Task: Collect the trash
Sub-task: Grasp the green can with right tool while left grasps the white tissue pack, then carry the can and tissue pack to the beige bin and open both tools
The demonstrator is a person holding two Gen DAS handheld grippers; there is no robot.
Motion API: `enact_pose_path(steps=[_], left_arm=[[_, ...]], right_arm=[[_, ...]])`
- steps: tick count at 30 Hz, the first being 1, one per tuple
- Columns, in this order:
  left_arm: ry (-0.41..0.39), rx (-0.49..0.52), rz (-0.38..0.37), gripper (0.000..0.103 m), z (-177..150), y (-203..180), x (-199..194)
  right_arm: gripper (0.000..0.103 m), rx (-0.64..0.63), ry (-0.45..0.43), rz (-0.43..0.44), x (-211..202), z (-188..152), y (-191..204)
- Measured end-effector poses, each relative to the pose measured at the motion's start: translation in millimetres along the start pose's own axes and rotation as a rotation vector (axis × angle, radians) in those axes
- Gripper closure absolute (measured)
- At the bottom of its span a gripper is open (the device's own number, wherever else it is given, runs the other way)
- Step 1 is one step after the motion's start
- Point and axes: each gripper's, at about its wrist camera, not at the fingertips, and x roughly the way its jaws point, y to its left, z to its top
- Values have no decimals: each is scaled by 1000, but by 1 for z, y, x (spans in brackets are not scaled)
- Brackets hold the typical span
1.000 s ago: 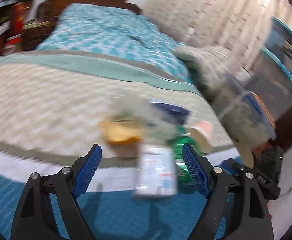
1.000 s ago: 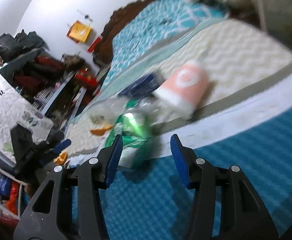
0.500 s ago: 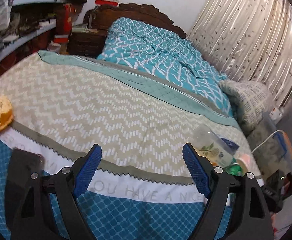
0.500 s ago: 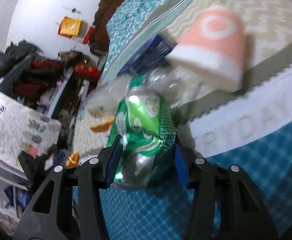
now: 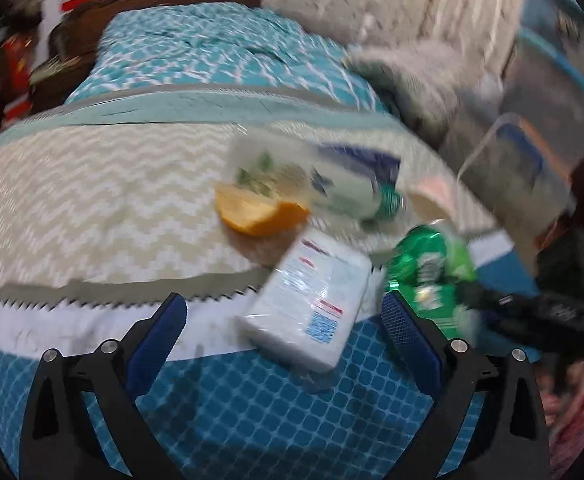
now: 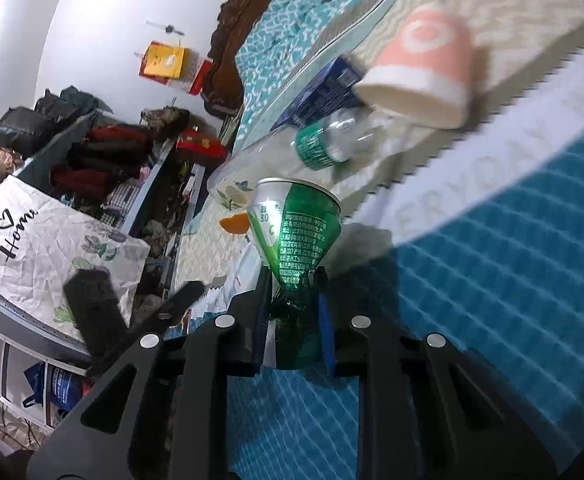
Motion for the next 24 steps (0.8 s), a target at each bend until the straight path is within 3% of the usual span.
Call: enact_pose_path(steps=[7,8,9,11,13,15,16,17,22,24], left_arm=[[73,66,40,10,-3,-19,39],[83,68,48,13,-4,-20,42],[96,70,61,32,-5,-21,46],[96,91,74,34,-8,-26,44],[98,96,16,35,-11,-31,37],[79,127,-20,35,-12,-42,25],[71,145,-53,35,-13,-49,18],[70,152,-76,35,-11,-54,15],[104,180,-168,35,-9,-79,19],[130,188,-186,35,-8,-87,29]], right_arm=[[80,37,-98,-45,-69,-10,-31],[80,43,-109,-49,-77,-13,-34],[80,48,-118,-51,-85,-15,-38],[77,49,-128,-50,-93,-19,-40],[76,47,-145,-61,-98,-22,-41],[66,49,-139,-57,-100,-24,-46],[49,53,-136,-54,-99,-24,-47],[40,53,-139,-56,-97,-22,-47],[41,27,-121,-50,-82,-21,-37],[50,20,-110,-47,-78,-20,-35]])
